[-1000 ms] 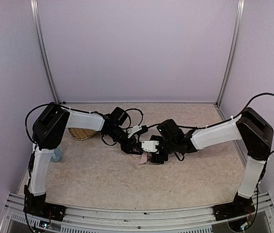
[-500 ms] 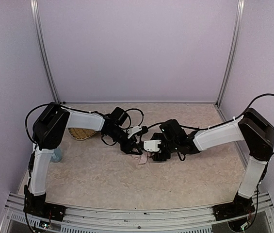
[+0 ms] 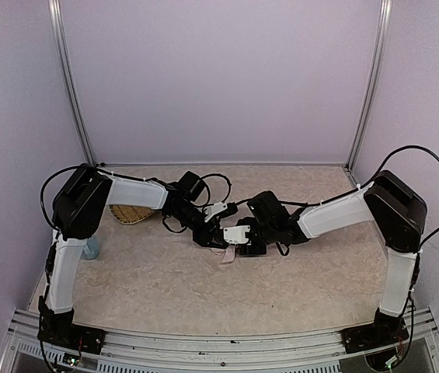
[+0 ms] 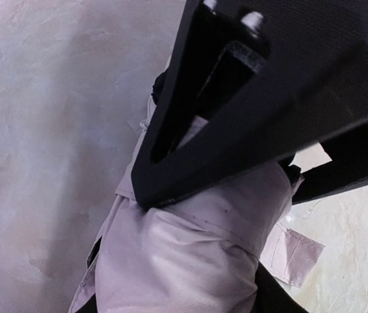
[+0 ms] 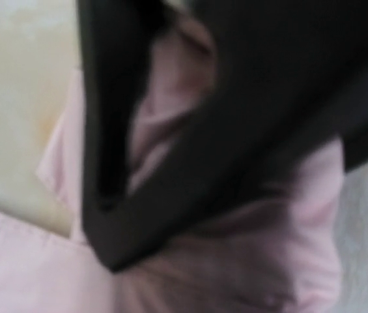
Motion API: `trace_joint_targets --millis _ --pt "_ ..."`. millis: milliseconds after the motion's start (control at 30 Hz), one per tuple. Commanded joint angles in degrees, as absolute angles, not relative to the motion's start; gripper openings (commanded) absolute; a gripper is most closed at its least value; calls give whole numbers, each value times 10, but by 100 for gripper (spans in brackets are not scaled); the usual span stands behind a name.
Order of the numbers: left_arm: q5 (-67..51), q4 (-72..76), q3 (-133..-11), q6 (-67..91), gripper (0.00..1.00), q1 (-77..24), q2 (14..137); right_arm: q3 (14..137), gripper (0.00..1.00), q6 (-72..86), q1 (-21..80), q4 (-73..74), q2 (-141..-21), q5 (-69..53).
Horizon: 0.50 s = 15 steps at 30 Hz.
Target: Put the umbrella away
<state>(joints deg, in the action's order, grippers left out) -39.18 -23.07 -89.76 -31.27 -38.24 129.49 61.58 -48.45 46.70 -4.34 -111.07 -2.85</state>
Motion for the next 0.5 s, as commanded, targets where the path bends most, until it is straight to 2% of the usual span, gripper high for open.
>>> trace_joint_targets --millis 0,100,133,200,233,267,400,467 --pt "-358 -323 -871 -332 51 -397 1339 625 42 -475 463 -4 -1144 -36" --pt "-359 -312 -863 -333 52 -395 1321 624 21 -463 462 9 -1142 -21" --pt "-359 -298 -857 -328 56 -395 1307 622 15 -459 462 12 -1139 -17" --pt "-337 -249 -832 -305 75 -394 1269 615 10 -448 462 15 -1134 -14" --pt "-316 -206 -815 -291 90 -394 1246 610 9 -441 461 15 -1130 -15" --pt "-291 -174 -797 -279 98 -393 1219 605 7 -436 461 14 -1126 -18" --pt "-191 -46 -721 -239 99 -386 1106 589 0 -413 459 4 -1109 -17" --pt "-159 3 -685 -224 99 -381 1040 586 0 -404 458 0 -1099 -10"
